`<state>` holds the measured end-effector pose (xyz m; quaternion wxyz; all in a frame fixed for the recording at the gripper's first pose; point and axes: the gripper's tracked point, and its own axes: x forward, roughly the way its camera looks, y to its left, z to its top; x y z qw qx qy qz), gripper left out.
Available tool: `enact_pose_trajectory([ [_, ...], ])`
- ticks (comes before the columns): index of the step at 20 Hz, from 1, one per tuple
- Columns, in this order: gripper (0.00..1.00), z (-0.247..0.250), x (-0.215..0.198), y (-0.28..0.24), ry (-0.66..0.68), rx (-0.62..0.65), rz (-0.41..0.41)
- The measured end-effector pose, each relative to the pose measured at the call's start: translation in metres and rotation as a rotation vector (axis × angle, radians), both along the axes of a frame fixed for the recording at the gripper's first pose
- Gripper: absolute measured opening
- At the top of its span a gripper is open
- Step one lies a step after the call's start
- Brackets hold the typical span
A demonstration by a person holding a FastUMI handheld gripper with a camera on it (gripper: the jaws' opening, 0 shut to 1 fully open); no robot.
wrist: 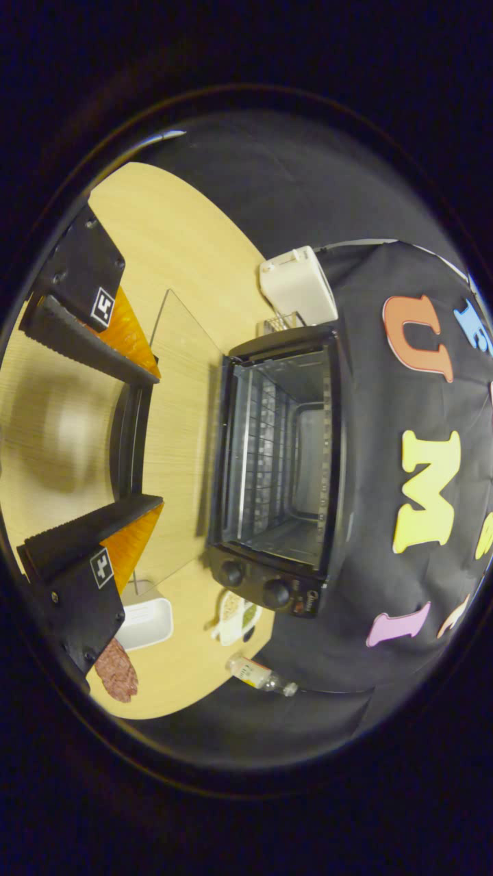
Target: Open the toaster oven, put the food inside, and close the toaster oven door.
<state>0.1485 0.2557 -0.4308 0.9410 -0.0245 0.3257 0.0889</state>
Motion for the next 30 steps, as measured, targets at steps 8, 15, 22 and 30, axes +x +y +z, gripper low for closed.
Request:
enact_pose_trajectory([
  [8, 1.00, -0.025, 0.012, -0.010, 0.077, 0.002, 0.024],
  [15, 1.00, 0.028, 0.034, -0.092, 0.005, 0.028, 0.110],
  [22, 0.99, 0.041, 0.049, -0.236, 0.026, -0.006, 0.060],
  [30, 0.85, -0.004, -0.005, -0.270, 0.271, 0.252, 0.069],
])
